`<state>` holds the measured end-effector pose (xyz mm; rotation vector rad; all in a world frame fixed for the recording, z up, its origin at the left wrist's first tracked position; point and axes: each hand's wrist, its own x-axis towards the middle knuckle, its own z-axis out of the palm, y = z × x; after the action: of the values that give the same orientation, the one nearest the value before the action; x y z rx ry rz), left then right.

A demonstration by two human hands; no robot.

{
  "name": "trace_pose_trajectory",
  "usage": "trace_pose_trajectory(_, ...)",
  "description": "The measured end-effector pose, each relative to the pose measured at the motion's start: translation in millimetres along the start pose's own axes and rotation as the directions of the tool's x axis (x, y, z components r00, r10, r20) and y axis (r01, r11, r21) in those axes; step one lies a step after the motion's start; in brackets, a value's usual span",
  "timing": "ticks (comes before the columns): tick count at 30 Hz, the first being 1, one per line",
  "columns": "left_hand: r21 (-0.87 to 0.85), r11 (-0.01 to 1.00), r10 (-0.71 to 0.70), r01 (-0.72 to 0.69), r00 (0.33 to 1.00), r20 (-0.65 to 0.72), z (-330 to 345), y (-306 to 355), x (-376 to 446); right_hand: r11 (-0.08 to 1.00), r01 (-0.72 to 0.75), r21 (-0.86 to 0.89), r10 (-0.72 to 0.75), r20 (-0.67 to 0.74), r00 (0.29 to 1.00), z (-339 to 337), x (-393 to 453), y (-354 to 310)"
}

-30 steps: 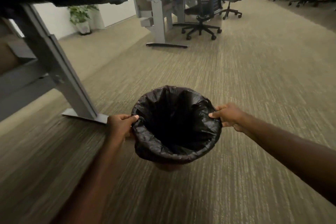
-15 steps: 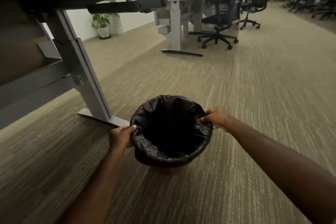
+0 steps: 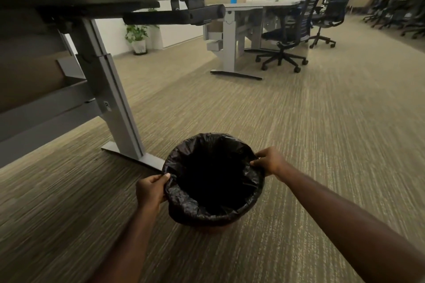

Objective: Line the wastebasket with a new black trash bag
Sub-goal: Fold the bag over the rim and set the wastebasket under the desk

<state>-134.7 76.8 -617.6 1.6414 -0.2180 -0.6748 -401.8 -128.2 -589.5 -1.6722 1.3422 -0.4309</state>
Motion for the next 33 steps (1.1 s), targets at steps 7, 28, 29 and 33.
trace_pose_trajectory(7,-0.020,0.999,-0.031,0.031,0.999,-0.018,-2.0,-1.7,6.8,0.989,0.059,-0.136,-0.060,-0.005,0.998,8.6,14.0,-7.0)
trace_pose_trajectory(28,-0.049,0.996,0.072,-0.071,0.997,0.028,-7.8,-4.2,3.7,0.904,0.209,-0.373,-0.259,-0.089,0.962,17.3,11.5,11.9)
trace_pose_trajectory(29,0.066,0.988,0.140,-0.138,0.990,-0.031,-10.0,-6.0,7.2,0.862,0.209,-0.463,-0.288,-0.106,0.952,17.0,6.5,14.1)
trace_pose_trajectory(33,0.494,0.746,0.554,-0.447,0.828,-0.086,-13.8,0.5,-0.7,0.623,0.224,-0.749,-0.486,-0.146,0.862,18.7,-9.1,16.7)
